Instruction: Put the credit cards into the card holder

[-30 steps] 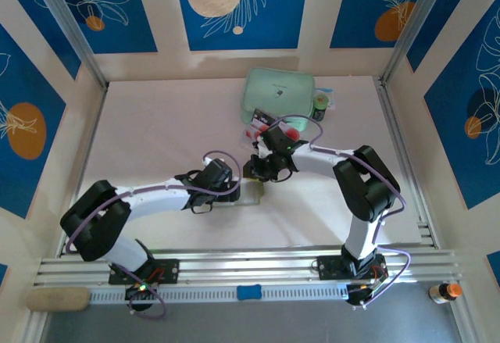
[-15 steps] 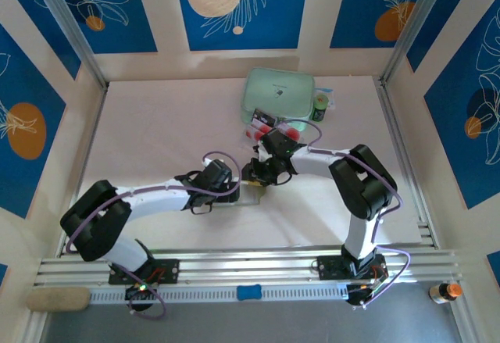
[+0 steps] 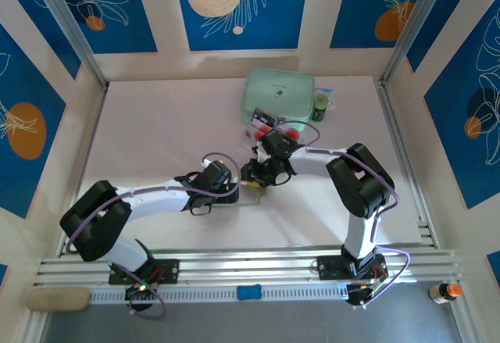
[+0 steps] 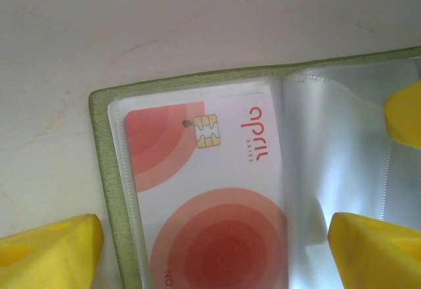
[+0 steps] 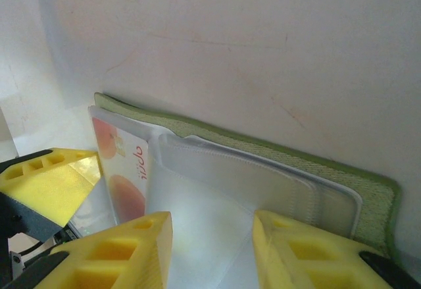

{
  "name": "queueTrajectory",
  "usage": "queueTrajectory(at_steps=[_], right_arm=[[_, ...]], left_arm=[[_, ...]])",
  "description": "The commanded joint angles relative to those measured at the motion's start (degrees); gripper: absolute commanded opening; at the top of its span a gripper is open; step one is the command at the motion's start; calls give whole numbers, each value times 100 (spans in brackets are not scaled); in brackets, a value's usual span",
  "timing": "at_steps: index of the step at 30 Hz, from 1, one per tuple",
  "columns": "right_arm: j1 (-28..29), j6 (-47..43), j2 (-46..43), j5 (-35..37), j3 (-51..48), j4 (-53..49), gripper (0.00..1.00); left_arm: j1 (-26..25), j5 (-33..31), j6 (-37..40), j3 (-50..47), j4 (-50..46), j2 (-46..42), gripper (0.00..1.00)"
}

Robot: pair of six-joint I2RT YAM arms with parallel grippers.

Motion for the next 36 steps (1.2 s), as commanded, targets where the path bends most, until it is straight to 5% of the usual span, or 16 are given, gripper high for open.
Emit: queueTrajectory(at_steps=[1,36], right_arm=[[54,67,106,-267,112,-26,37],[539,622,268,-590,1006,23,44]], left_arm=[[-68,-97,18,-21,-19,-193,90],[76,-790,-45,-519,-694,-1954,98]])
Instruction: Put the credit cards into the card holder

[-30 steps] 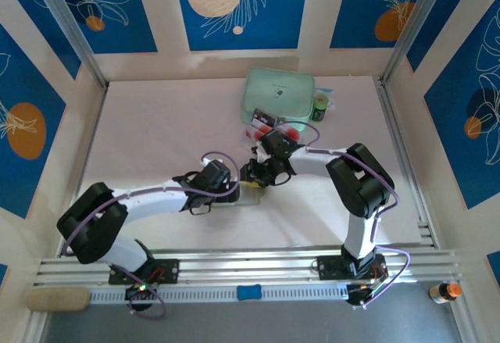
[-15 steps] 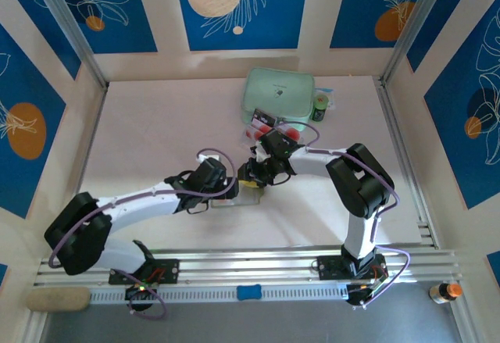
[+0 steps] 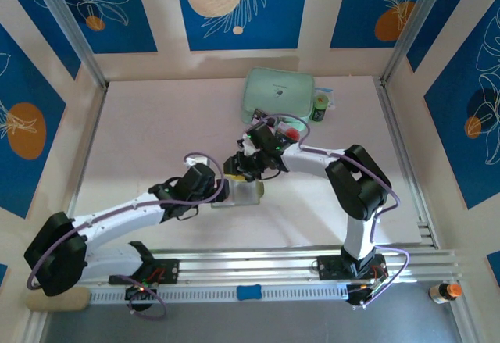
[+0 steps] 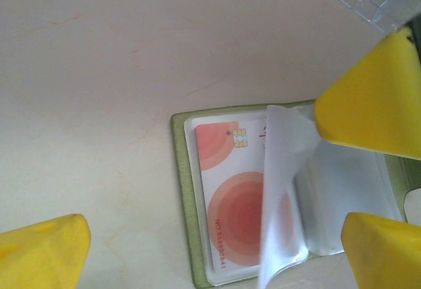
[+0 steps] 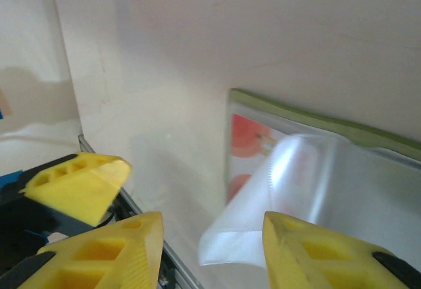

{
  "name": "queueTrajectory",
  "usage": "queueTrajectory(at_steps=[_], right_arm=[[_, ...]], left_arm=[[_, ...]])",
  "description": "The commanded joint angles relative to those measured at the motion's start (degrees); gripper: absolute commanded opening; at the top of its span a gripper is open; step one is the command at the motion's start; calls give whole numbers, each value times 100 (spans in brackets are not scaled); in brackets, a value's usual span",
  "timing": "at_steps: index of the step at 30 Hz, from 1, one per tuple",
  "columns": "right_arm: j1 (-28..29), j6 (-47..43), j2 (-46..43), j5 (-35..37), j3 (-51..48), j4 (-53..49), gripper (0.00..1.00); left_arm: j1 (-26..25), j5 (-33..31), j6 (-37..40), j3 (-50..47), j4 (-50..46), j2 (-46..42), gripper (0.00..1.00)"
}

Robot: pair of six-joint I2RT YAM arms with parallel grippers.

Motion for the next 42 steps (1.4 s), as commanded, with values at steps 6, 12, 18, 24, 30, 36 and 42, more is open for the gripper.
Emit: queueTrajectory(at_steps=[6,12,18,24,30,36,42], right_arm=[[266,159,716,-177,621,-124,44],[304,207,1055,-234,816,-107,44],[295,225,1097,-297,902,-62,44],[268,131,1242,-440,1292,-188,45],[224,35,1430,-590,1811,-415,45],[70,-120,1299,-644,2045,-603,45],[-279,-584,735,-436,1949,-1052,45]], left_arm=[[99,-188,-21,-85,-189,-232,98],[131,-201,-15,-177,-221,-330,98],[169,-188,-30,-259,-204,-359,98],[180,-174,-43,-270,-165,-315,98],[192,-175,-47,-248,-169,-265,98],[188,-166,-53,-231,-161,-236,99],[193,-175,-47,-220,-130,-184,100]])
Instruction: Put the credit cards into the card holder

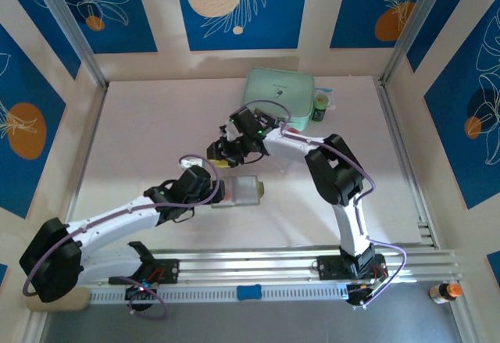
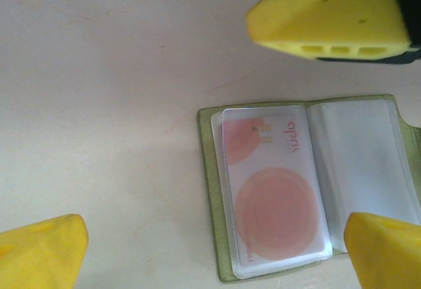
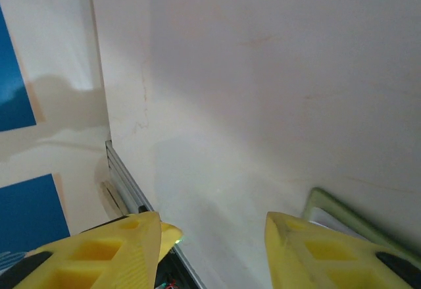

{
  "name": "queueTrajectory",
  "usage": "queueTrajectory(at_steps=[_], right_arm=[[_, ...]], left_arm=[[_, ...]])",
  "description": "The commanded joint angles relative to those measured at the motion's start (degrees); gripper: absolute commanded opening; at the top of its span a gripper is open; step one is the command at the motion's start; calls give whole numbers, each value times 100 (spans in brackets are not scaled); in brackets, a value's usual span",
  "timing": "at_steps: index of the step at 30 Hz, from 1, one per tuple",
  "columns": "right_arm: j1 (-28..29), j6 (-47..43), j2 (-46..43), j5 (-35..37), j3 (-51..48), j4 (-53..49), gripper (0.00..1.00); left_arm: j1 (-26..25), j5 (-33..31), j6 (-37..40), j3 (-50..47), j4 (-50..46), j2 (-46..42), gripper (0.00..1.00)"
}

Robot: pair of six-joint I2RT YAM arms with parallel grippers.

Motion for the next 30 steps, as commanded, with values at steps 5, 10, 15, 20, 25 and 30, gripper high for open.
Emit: queueTrajectory(at_steps=[5,10,15,20,25,30], right_arm=[[-516,-1150,-1071,460,-139,-1207,45],[-928,-2070,-1525,1260,-126,-2160,44],[-1318,-2800,-1893,2279,4,-2846,41],[-1585,-3309,-1932,3064,207,-3329,37],[-1633,-3684,-1772,3805,444,-3630,33],[-1570,-3922,-1566,4263,638,-3716,29]], left_arm=[[50,-49,-45,-8,43,176,100],[50,-42,-37,3,92,265,100],[52,-21,-30,50,113,393,100],[50,-26,9,161,75,499,100],[48,-15,23,181,75,512,100],[55,9,23,171,56,503,100]])
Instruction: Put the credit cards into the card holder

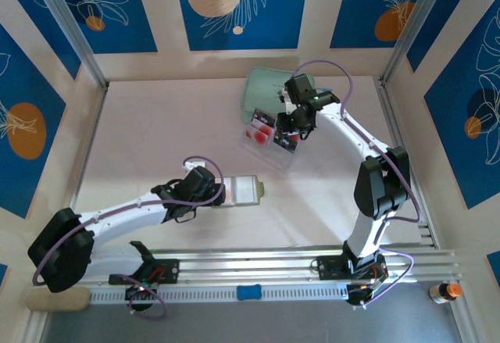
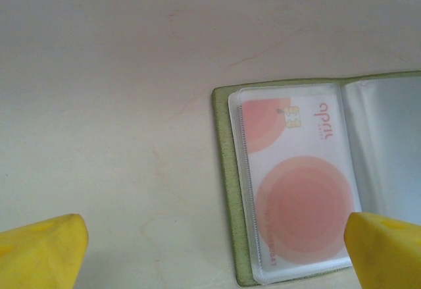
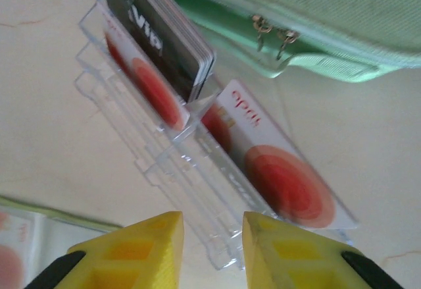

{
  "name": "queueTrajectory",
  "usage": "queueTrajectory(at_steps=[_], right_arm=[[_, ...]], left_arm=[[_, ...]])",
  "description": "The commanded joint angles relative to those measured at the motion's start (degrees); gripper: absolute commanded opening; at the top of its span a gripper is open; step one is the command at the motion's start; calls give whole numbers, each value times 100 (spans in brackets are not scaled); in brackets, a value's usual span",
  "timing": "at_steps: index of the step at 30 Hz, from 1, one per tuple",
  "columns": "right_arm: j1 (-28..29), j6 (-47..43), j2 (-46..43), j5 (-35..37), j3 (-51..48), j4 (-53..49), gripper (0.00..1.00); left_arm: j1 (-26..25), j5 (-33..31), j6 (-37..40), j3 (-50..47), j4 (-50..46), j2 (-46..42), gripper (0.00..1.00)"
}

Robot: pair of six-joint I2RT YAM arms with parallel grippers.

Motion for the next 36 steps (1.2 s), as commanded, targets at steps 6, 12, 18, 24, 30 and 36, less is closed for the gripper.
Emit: queueTrajectory(at_steps=[6,12,18,24,30,36], right_arm=[[165,-519,469,765,362,-318,27],[219,-539,696,829,416,-314,29],[229,-546,797,747,398,-274,29],[255,-565,759,680,273,-231,20],[273,-685,638,594,153,-179,8],[306,-1040,354,523,-47,30,0]], left_arm=[[56,3,18,174,-4,-26,100],[56,7,38,207,-42,-31,100],[61,-4,46,238,-69,-35,100],[62,-1,46,257,-58,-30,100],[55,17,47,258,-47,-17,100],[59,35,46,249,-42,-32,100]])
